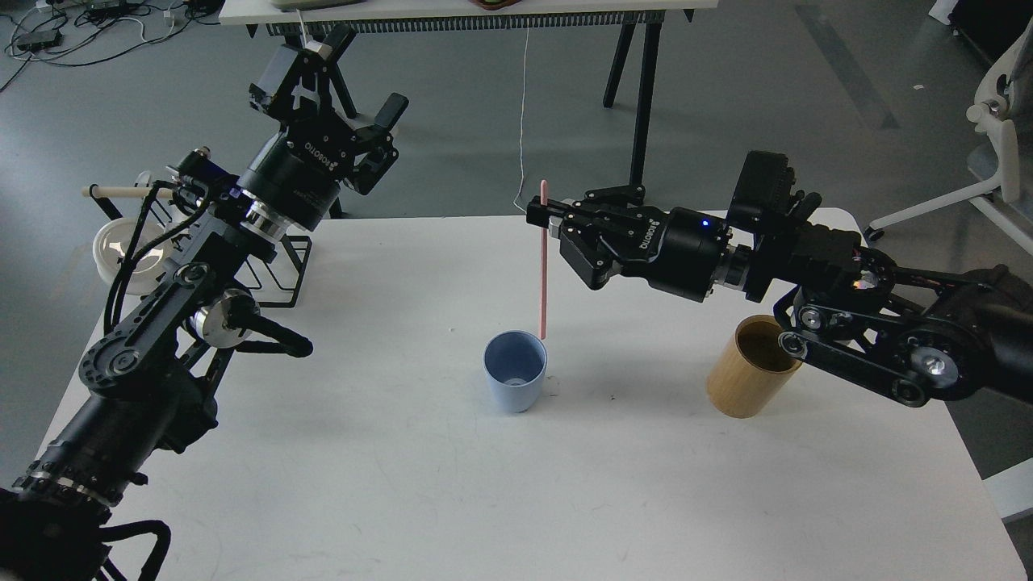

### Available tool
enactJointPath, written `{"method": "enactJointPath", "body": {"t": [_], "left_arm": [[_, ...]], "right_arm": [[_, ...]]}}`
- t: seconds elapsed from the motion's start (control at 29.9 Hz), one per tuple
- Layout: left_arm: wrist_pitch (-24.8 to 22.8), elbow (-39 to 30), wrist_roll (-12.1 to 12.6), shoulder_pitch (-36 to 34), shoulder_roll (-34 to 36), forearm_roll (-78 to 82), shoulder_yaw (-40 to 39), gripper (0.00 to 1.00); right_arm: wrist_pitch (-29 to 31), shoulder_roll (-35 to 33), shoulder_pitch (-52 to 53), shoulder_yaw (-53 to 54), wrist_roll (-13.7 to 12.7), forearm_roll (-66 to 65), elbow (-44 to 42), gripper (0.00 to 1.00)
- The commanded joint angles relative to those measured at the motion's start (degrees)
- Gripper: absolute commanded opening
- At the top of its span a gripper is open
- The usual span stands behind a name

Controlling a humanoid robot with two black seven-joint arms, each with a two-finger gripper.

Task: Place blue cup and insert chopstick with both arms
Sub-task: 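Carry the pink stick over the blue cup with the right gripper, then lower the pink stick into the blue cup and open the right gripper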

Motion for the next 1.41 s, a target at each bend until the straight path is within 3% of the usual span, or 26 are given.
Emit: {"method": "enactJointPath", "body": {"t": [0.0, 0.47, 1.17, 1.3, 1.37], "left_arm": [[0.0, 0.1, -0.2, 0.7, 1.0, 0.0, 0.0, 0.99], [0.0, 0.1, -0.3, 1.0, 1.0, 0.0, 0.2, 0.99], [0.0, 0.4, -0.3, 1.3, 1.0, 0.0, 0.2, 0.99], [0.0, 0.4, -0.3, 1.3, 1.0, 0.0, 0.2, 0.99], [0.0, 0.4, -0.3, 1.3, 0.9, 0.0, 0.3, 0.99]], "right_arm": [[-0.4, 3.2, 0.2, -0.5, 0.0, 0.0, -2.0, 0.0], [-0.4, 7.7, -0.1, -3.3, 0.0, 0.0, -6.0, 0.01], [-0.6, 7.7, -0.4, -3.6, 0.0, 0.1, -5.7, 0.21], [-0.7, 7.6, -0.4, -3.5, 0.0, 0.2, -5.5, 0.33], [-0.8, 7.5, -0.2, -3.3, 0.0, 0.3, -5.4, 0.46]]}}
